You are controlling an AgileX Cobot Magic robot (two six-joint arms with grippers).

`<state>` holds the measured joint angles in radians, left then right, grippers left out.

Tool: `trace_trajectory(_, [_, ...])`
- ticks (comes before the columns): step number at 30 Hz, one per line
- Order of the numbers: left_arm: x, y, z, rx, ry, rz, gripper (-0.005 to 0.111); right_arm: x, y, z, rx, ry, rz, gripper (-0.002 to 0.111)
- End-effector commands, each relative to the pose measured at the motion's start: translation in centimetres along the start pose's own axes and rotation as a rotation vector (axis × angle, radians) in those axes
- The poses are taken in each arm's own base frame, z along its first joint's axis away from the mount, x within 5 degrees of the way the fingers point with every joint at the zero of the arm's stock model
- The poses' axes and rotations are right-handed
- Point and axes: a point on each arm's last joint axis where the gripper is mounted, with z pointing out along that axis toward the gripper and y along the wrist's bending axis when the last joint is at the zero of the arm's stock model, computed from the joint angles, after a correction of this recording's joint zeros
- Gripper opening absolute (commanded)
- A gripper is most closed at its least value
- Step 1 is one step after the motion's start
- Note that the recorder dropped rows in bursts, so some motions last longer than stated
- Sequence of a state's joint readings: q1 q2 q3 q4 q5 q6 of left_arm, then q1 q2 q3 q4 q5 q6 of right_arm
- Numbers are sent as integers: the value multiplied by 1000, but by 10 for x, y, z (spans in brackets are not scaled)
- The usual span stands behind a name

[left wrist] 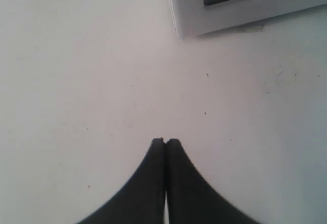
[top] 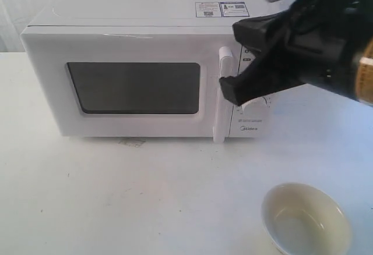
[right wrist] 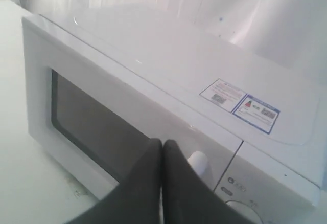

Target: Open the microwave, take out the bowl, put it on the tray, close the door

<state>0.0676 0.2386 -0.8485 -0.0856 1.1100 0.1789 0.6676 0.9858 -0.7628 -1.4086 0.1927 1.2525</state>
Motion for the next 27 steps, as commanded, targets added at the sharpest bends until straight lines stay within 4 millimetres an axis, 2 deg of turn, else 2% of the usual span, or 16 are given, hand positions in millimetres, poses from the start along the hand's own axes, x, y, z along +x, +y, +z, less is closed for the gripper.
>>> trace_trajectory(1, [-6, 2, -1, -24, -77, 1, 0, -1, -4, -29, 0, -72, -11, 0])
trace_trajectory(5, [-7, 2, -2, -30, -95, 1, 0, -1, -6, -49, -12, -129, -5, 0])
trace_trajectory(10, [-7, 2, -2, -30, -95, 1, 0, 1, -8, -60, -11, -155, 9, 0])
trace_trajectory(27, [-7, 2, -2, -30, -95, 1, 0, 0, -8, -61, -17, -159, 11, 0])
